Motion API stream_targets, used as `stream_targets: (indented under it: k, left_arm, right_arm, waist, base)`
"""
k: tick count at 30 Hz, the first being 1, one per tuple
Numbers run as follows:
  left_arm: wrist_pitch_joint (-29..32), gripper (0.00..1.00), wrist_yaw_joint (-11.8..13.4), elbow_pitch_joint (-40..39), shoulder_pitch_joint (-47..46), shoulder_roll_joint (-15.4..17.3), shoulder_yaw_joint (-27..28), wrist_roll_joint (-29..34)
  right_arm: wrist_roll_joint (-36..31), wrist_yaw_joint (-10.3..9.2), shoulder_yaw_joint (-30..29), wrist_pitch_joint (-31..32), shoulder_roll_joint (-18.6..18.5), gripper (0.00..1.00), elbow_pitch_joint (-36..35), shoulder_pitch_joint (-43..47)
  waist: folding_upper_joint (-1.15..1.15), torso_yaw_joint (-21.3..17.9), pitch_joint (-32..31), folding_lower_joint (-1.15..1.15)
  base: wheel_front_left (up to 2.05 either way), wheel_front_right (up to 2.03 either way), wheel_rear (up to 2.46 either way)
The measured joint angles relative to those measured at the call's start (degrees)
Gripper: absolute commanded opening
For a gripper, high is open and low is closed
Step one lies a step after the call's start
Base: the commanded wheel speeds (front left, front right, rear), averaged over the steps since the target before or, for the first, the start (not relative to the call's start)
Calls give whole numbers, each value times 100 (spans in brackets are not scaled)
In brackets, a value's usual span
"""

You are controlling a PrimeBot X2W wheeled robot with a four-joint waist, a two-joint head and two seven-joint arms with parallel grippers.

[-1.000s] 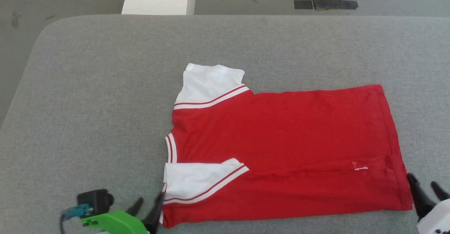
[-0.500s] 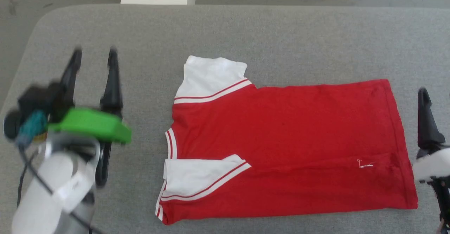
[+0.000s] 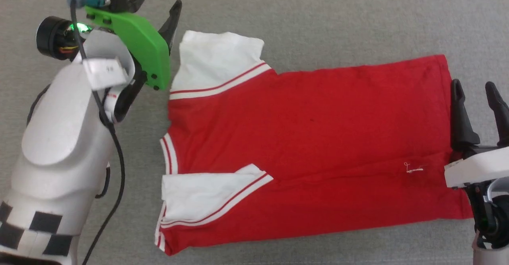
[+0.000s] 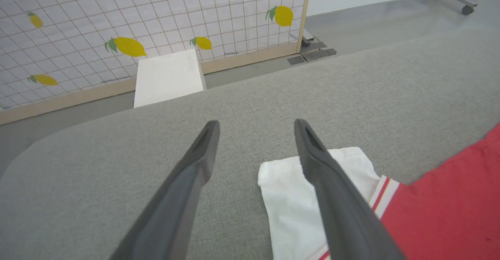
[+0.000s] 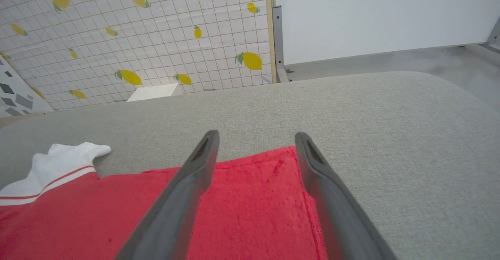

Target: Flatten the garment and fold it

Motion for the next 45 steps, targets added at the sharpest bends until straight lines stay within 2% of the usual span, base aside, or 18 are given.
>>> stream_targets:
  k: [5,8,13,16,17,18,19,25,31,35,40,45]
  left_arm:
    - [870,100,-103,505,-236,11,-31,-336]
    - [1226,100,-33,651,-261,79,10,-387]
    - [1605,100,188,784,-265,125,204,-721]
    - [1728,100,233,704,-272,185,227,-723]
    - [1781,91,243,684,-271,224,223,-717]
    - [1795,38,243,647,-273,263,229,-717]
    - [1783,0,243,612,-273,286,243,-717]
    - [1723,0,189,539,-262,274,288,-913]
    - [1559,0,92,503,-194,199,212,-928]
    - [1500,0,55,498,-186,97,144,-939]
    - [1421,0,30,494,-196,-38,74,-958]
    - [1373,0,-13,480,-226,-110,44,-976]
  right_arm:
    - [0,1,86,-138,-1,100,140,-148]
    - [2,0,98,-223,-2,100,203,-247]
    - [49,0,68,-298,-1,100,302,-294]
    - [51,0,35,-334,-1,100,342,-297]
    - [51,0,32,-346,-1,100,350,-302]
    - [51,1,32,-348,0,100,359,-322]
    - [51,0,33,-348,-2,100,358,-355]
    - [-42,0,114,-203,-75,100,257,-643]
    - [-49,1,286,488,-610,100,318,-1499]
    - [62,1,280,1285,-905,100,855,-2164]
    - [174,1,170,2410,-1079,100,1809,-2582]
    - [82,1,107,2843,-1207,100,2293,-2719]
  waist:
    - [0,-221,341,0]
    - [0,-365,514,0]
    - [0,-575,778,0]
    - [0,-655,908,0]
    - [0,-672,938,0]
    - [0,-693,973,0]
    - [0,-711,1002,0]
    - [0,-698,1039,0]
    - [0,-580,944,0]
    - [0,-467,934,0]
    - [0,-316,971,-1]
    - [0,-195,1051,-1]
  base:
    - [0,0,0]
    - [0,0,0]
    - [0,0,0]
    - [0,0,0]
    - [0,0,0]
    - [0,0,0]
    - [0,0,0]
    - [0,0,0]
    - [0,0,0]
    - [0,0,0]
    - [0,0,0]
    - [0,0,0]
